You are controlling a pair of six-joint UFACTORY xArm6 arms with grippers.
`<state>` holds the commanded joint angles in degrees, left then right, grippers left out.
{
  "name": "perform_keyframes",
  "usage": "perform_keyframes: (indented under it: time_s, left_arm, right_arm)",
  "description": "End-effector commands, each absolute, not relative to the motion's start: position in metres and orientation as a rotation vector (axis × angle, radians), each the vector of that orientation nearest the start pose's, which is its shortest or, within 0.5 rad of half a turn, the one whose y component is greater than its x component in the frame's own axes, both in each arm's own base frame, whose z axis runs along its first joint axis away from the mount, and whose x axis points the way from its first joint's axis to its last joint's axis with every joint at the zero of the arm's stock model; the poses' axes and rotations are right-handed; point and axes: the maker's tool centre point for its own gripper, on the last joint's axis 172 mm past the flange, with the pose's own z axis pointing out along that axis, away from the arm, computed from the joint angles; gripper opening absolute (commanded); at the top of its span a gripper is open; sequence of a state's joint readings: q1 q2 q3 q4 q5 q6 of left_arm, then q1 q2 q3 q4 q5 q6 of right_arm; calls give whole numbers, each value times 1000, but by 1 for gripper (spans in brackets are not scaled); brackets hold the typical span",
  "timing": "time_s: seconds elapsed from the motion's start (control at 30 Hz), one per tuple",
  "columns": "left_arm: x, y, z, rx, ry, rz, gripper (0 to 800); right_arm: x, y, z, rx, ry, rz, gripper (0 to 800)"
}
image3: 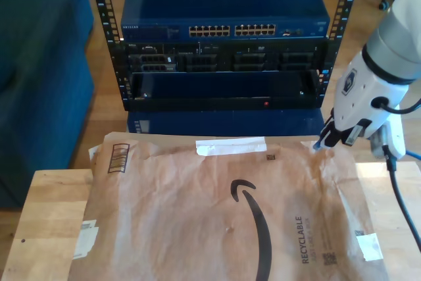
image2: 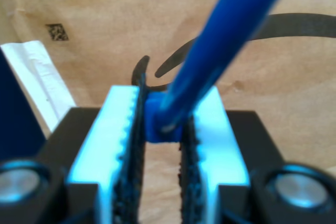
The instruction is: Grab the cable and plug it in
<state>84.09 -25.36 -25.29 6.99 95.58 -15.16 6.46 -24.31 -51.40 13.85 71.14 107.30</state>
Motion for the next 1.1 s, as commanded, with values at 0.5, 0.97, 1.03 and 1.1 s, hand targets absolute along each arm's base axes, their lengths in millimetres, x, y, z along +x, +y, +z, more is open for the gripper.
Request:
perform_keyframes:
  time_s: [0.5,0.97,1.03,1.1]
  left_arm:
    - [-40,115,69,1810,2078,-655,800]
    - [-31,124,28,1837,2134,-437,800]
    - [-31,124,28,1837,2134,-437,800]
    - [-30,124,28,1836,2134,-436,800]
  right_arm:
    - [374,96,277,-1783,2326,208,1]
    - [402,113,273,-1760,2162,40,1]
    - [416,114,282,-1703,2096,-45,1]
    - [430,124,285,-1680,2022,-114,1]
